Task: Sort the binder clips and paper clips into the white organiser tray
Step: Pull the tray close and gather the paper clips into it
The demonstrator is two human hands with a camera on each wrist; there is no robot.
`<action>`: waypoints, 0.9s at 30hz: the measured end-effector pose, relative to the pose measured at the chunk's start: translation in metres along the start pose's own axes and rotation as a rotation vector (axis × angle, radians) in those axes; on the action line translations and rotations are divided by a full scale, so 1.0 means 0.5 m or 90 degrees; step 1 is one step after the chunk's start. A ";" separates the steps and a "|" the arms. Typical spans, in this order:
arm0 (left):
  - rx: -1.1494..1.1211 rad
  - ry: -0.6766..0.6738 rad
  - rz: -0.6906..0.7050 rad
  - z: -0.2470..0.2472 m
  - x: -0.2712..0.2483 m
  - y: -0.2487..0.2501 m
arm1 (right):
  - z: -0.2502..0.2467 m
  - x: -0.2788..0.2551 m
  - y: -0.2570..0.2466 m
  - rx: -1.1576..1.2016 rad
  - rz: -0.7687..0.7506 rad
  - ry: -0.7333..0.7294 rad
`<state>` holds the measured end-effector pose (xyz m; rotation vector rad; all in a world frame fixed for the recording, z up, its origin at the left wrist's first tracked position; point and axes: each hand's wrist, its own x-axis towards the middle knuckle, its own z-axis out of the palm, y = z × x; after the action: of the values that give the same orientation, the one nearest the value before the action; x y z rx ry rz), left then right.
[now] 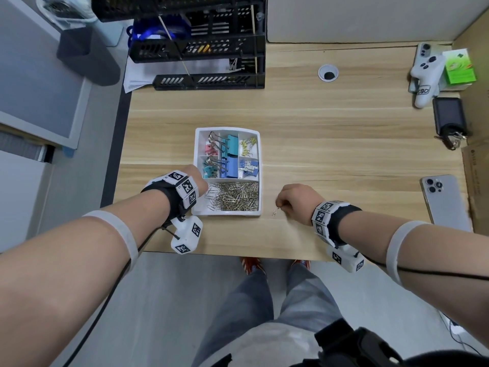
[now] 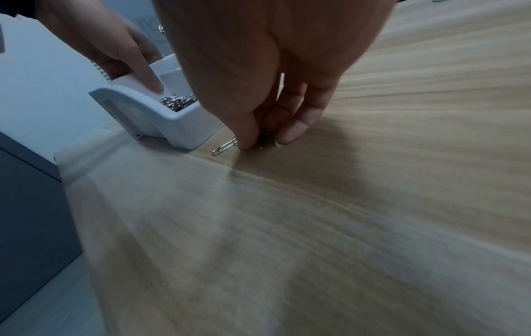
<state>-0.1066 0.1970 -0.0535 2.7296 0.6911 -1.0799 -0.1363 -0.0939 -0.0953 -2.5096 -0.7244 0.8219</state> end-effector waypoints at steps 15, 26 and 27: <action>-0.015 -0.013 0.012 -0.006 -0.007 -0.003 | -0.073 0.016 -0.036 0.133 0.010 -0.013; -0.026 -0.006 0.014 -0.006 -0.017 -0.002 | -0.061 0.091 -0.189 0.227 -0.033 0.026; -0.030 -0.008 0.012 -0.007 -0.017 -0.002 | -0.064 0.083 -0.177 0.232 -0.020 0.045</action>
<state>-0.1105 0.1958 -0.0452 2.6819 0.6777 -1.0627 -0.1179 -0.0067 -0.0438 -2.1843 -0.5346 0.7710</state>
